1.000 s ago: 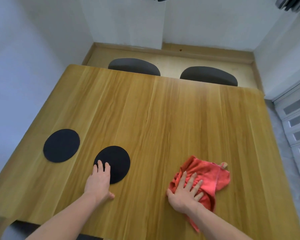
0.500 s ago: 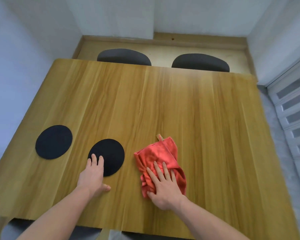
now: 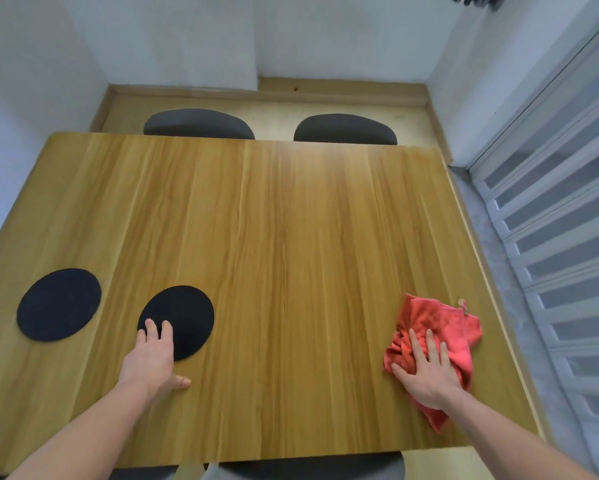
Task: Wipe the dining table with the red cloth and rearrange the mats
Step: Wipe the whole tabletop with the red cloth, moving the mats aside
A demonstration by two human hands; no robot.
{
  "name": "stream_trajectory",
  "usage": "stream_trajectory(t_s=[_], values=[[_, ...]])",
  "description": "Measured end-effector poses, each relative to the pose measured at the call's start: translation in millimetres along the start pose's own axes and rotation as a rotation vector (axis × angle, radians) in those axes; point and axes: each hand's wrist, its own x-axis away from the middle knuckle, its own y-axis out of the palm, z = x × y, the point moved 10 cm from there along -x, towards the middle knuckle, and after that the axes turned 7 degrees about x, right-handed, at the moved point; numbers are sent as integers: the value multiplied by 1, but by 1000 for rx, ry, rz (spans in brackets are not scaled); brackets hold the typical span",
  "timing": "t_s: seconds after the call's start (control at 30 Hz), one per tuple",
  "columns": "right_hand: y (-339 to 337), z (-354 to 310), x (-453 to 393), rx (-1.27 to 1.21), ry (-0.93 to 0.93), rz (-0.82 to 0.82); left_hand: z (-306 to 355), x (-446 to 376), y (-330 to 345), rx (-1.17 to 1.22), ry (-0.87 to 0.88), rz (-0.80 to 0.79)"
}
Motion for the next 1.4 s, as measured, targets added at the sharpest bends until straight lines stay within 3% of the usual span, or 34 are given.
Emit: stream_trajectory(t_s=[0.37, 0.67, 0.8, 0.93, 1.03, 1.1, 1.23, 1.33, 1.4], values=[[63, -54, 48, -99, 51, -86, -5, -2, -1, -5, -15, 4], [105, -253, 125, -127, -268, -249, -13, -12, 3, 28, -3, 2], [98, -336, 159, -393, -441, -310, -24, -10, 5, 131, 40, -19], [64, -326, 174, -569, -428, -157, -40, -1, 5, 270, 115, -90], [46, -288, 178, -542, -371, -47, -31, 27, 1, 324, 201, 3], [37, -263, 178, -505, -312, 11, 0, 57, 2, 358, 356, 27], [22, -235, 188, -547, -225, 69, 72, 106, 37, 253, 611, -159], [17, -231, 199, -574, -205, 87, 81, 116, 73, 82, 592, -325], [17, -234, 205, -583, -212, 98, 74, 117, 82, 9, 596, -340]])
